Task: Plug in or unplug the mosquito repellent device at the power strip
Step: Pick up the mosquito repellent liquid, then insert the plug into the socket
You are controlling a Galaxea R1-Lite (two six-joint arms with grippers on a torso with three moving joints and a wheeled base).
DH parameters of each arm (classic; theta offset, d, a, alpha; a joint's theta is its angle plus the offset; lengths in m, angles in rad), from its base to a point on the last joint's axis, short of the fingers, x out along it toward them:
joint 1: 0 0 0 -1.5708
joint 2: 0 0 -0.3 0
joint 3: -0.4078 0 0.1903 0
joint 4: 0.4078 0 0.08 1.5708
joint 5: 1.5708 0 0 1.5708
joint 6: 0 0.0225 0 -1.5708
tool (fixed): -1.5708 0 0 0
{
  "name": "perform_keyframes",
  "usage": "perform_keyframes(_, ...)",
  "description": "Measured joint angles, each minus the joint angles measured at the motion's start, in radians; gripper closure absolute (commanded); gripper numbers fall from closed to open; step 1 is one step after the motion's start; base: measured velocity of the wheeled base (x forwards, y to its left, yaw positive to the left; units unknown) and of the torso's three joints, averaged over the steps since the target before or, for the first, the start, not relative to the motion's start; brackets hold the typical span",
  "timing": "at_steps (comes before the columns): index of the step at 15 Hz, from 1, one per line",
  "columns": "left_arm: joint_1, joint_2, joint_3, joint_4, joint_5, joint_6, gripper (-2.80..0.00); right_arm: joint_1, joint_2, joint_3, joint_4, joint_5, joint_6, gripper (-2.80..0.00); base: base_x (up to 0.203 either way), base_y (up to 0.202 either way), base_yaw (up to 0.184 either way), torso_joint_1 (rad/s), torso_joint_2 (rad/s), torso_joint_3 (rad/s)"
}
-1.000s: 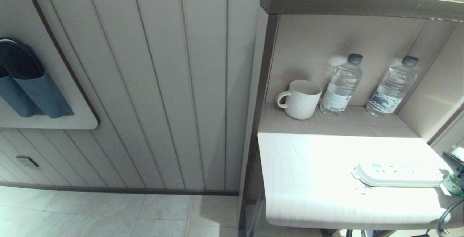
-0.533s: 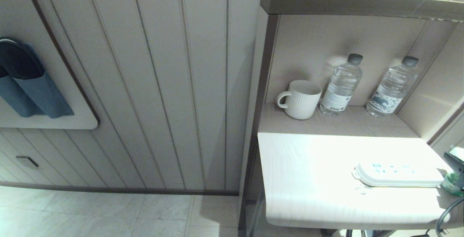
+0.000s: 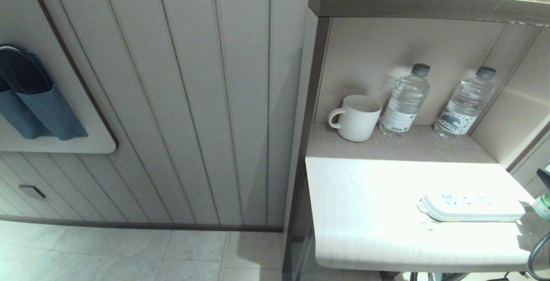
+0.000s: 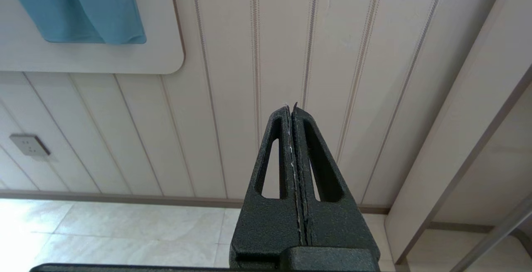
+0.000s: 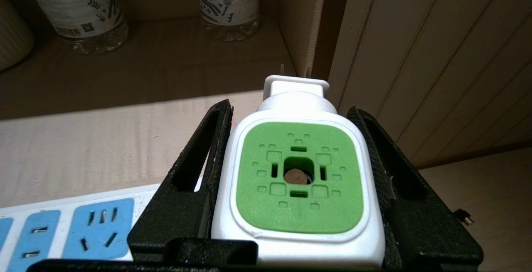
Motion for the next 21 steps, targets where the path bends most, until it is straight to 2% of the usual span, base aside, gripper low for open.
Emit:
perform_keyframes(3, 0.0, 0.0, 0.0, 0.0, 0.0, 0.0, 0.0, 0.088, -0.107, -0.081, 0.22, -0.071, 0.0, 0.0, 0.0, 0.0, 0.0, 0.0, 0.0, 0.0)
perform_keyframes(6, 0.0, 0.0, 0.0, 0.0, 0.0, 0.0, 0.0, 0.224, -0.216, -0.236, 0.571, -0.203, 0.001, 0.0, 0.0, 0.0, 0.0, 0.0, 0.0, 0.0)
perform_keyframes(9, 0.0, 0.0, 0.0, 0.0, 0.0, 0.0, 0.0, 0.318, -0.281, -0.464, 1.0, -0.274, 0.019, 0.0, 0.0, 0.0, 0.0, 0.0, 0.0, 0.0)
perform_keyframes(12, 0.0, 0.0, 0.0, 0.0, 0.0, 0.0, 0.0, 0.411, -0.291, -0.812, 1.507, -0.281, 0.062, 0.0, 0.0, 0.0, 0.0, 0.0, 0.0, 0.0)
perform_keyframes(13, 0.0, 0.0, 0.0, 0.0, 0.0, 0.0, 0.0, 0.457, -0.285, -0.92, 1.668, -0.279, 0.071, 0.0, 0.0, 0.0, 0.0, 0.0, 0.0, 0.0)
perform_keyframes(15, 0.0, 0.0, 0.0, 0.0, 0.0, 0.0, 0.0, 0.611, -0.262, -1.083, 1.986, -0.284, 0.087, 0.0, 0.0, 0.0, 0.0, 0.0, 0.0, 0.0)
perform_keyframes(17, 0.0, 0.0, 0.0, 0.0, 0.0, 0.0, 0.0, 0.735, -0.222, -1.151, 2.189, -0.331, 0.094, 0.0, 0.0, 0.0, 0.0, 0.0, 0.0, 0.0)
perform_keyframes(18, 0.0, 0.0, 0.0, 0.0, 0.0, 0.0, 0.0, 0.77, -0.19, -1.176, 2.262, -0.369, 0.096, 0.0, 0.0, 0.0, 0.0, 0.0, 0.0, 0.0)
perform_keyframes(21, 0.0, 0.0, 0.0, 0.0, 0.0, 0.0, 0.0, 0.801, -0.086, -1.298, 2.398, -0.413, 0.099, 0.0, 0.0, 0.0, 0.0, 0.0, 0.0, 0.0)
